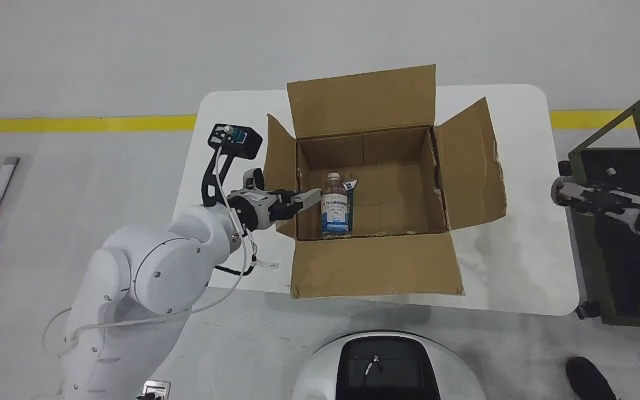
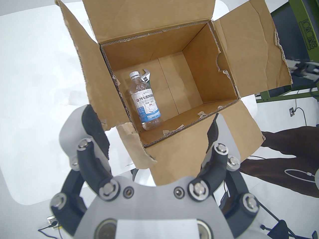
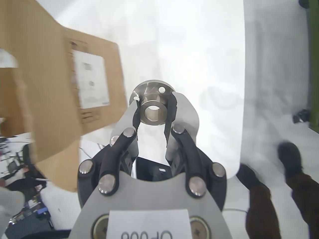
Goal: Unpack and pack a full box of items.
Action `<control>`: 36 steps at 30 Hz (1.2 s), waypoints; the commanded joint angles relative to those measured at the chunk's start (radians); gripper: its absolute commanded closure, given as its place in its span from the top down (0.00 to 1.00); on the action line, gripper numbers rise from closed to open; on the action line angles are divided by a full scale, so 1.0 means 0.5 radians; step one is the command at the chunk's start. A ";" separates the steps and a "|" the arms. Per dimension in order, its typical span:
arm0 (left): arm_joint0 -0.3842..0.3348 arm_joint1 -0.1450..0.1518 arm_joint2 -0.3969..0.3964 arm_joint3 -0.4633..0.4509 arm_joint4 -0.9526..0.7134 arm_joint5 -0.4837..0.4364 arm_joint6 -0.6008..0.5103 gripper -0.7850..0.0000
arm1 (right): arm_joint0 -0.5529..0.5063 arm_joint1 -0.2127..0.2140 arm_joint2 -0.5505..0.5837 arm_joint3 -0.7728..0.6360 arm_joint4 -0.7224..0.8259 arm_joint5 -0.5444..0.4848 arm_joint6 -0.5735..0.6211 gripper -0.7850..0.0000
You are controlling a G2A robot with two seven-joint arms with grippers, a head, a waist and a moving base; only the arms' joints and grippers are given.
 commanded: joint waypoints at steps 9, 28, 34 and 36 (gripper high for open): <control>0.000 0.000 0.000 0.000 0.000 0.000 0.000 1.00 | 0.127 0.021 0.099 -0.099 0.974 -0.136 0.011 0.00; 0.000 0.000 0.000 0.000 0.000 0.000 0.000 1.00 | 0.883 0.027 -1.428 0.438 0.685 0.538 -0.276 0.00; 0.000 0.000 0.000 0.000 0.000 0.000 0.000 1.00 | 1.120 -0.018 -1.846 0.584 0.469 0.846 -0.481 0.00; 0.000 0.000 0.000 0.000 0.000 0.000 0.000 1.00 | 1.192 -0.031 -1.983 0.594 0.340 0.916 -0.531 0.00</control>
